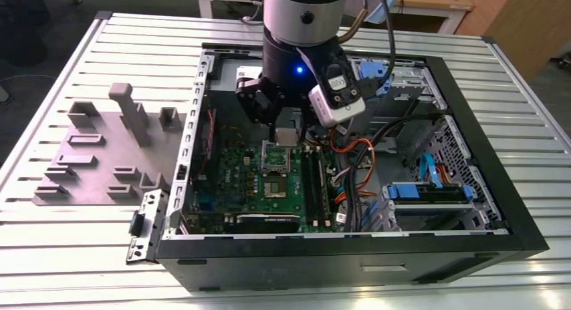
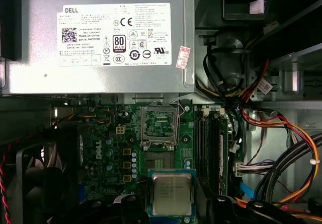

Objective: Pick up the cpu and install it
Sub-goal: 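Place the cpu into insertion slot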

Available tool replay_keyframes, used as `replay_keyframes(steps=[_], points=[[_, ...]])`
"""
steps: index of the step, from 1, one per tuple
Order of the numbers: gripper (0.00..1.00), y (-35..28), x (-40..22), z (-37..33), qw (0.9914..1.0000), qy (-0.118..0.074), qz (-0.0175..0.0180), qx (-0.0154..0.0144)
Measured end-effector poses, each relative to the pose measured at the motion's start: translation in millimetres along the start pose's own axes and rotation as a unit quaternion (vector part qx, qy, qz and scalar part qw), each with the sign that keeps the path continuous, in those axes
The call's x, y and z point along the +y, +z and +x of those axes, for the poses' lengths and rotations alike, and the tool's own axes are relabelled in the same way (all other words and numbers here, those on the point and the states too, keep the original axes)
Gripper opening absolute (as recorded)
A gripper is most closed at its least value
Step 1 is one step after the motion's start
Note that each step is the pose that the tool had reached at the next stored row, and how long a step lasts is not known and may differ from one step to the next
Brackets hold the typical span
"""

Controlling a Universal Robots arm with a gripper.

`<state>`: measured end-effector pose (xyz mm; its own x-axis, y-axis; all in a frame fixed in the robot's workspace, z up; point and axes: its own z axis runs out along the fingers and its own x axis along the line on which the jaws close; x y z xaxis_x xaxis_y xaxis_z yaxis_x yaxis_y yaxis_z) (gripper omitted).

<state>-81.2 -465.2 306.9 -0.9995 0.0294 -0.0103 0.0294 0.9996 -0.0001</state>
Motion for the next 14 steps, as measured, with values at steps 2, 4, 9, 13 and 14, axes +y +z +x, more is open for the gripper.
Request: replay_keyframes(steps=[2, 4, 9, 13, 14], points=[[0.47, 1.2, -0.2, 0.0, 1.0, 0.0, 0.0, 0.0], [0.47, 2.4, -0.4, 0.0, 1.0, 0.0, 0.0, 0.0], [0.47, 5.9, -0.9, 0.0, 1.0, 0.0, 0.0, 0.0], [0.47, 8.7, -1.5, 0.0, 1.0, 0.0, 0.0, 0.0], [0.47, 9.5, -1.7, 0.0, 1.0, 0.0, 0.0, 0.0]])
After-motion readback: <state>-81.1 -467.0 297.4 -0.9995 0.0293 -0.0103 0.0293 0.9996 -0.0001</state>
